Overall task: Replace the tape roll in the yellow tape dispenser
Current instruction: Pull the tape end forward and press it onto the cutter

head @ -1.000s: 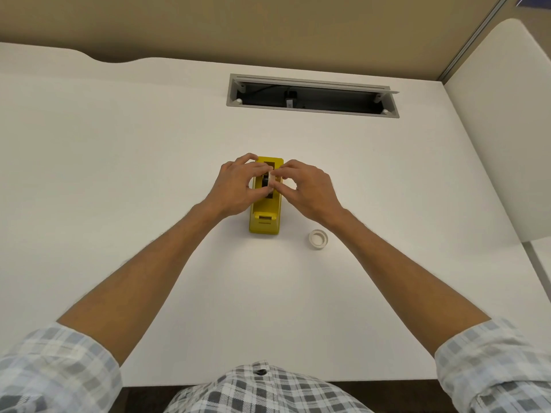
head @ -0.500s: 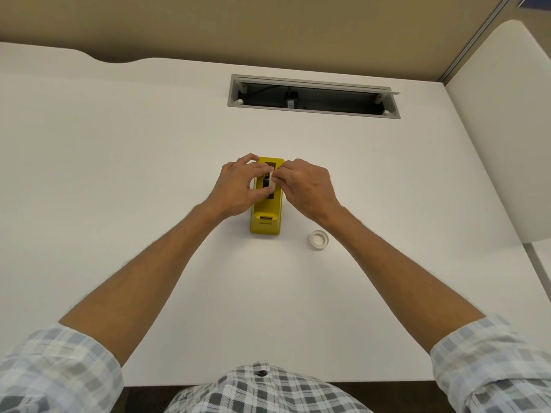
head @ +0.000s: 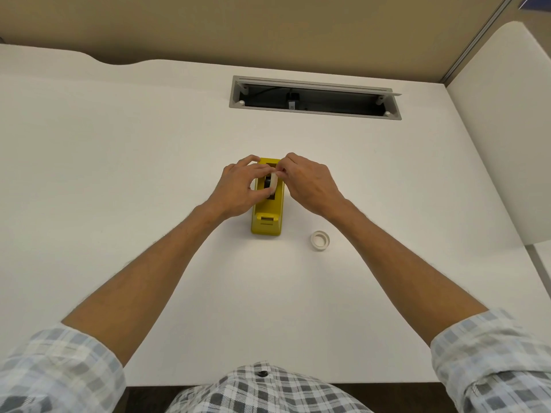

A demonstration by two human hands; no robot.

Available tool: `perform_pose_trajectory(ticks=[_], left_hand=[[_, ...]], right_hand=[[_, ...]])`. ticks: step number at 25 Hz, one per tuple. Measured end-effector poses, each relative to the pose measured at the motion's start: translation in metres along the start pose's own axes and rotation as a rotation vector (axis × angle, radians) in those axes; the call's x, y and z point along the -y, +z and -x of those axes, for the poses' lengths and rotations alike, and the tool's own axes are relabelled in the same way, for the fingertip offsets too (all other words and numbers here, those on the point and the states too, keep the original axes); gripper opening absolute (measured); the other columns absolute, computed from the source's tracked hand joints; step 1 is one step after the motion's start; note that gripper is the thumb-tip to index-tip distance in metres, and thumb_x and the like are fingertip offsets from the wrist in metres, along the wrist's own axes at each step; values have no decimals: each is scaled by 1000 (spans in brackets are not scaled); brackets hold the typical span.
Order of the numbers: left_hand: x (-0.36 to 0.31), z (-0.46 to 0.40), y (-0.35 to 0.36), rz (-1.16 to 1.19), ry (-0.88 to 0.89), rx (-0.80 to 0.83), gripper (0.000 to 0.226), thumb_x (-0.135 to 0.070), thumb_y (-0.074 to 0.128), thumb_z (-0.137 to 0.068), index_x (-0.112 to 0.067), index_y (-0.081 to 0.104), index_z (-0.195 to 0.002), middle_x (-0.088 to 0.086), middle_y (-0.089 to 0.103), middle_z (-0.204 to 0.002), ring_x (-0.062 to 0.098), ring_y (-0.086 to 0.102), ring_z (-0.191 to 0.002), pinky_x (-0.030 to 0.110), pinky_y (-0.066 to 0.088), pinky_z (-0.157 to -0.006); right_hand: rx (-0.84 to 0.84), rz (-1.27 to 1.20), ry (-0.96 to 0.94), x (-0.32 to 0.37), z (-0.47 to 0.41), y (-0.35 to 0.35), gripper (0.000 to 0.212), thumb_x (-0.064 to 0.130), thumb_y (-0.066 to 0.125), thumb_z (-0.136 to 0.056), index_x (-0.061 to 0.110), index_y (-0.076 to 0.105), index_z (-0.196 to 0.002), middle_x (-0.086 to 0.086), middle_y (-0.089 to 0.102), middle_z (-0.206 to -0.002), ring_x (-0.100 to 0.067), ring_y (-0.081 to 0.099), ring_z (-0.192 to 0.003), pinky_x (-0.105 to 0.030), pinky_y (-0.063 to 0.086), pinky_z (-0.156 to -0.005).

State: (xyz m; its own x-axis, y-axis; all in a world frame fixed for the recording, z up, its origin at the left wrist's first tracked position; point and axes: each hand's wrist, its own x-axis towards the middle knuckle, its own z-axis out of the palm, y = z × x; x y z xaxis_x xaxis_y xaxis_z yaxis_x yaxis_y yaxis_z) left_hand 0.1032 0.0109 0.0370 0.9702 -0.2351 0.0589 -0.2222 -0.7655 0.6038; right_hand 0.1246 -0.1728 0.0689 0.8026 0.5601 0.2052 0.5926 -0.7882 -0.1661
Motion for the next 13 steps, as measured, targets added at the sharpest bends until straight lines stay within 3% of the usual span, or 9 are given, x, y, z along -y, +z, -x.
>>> perform_pose_trajectory(ticks=[6, 10, 13], left_hand=[[2, 0, 1, -1, -9, 0, 52, -52, 54, -85, -28, 59, -131, -9, 58, -138, 14, 32, -140, 50, 28, -111], [2, 0, 1, 2, -14, 6, 53, -52, 54, -85, -28, 58, -131, -9, 58, -138, 14, 32, -140, 50, 28, -110], [1, 0, 1, 7, -3, -15, 49, -47, 57, -86, -27, 60, -130, -8, 59, -136, 15, 34, -139, 50, 30, -110]], right_hand=[[48, -147, 104, -3, -1, -6, 23, 30, 48, -102, 16, 63, -110, 1, 66, -106, -19, 62, -88, -29, 44, -67], [81, -464, 261, -7, -1, 0, 22, 29, 53, -99, 15, 69, -104, 0, 72, -99, -19, 64, -94, -38, 52, -81], [36, -619, 360, -8, -2, -2, 22, 29, 55, -97, 15, 72, -103, 2, 73, -98, -14, 66, -93, -31, 50, -80]])
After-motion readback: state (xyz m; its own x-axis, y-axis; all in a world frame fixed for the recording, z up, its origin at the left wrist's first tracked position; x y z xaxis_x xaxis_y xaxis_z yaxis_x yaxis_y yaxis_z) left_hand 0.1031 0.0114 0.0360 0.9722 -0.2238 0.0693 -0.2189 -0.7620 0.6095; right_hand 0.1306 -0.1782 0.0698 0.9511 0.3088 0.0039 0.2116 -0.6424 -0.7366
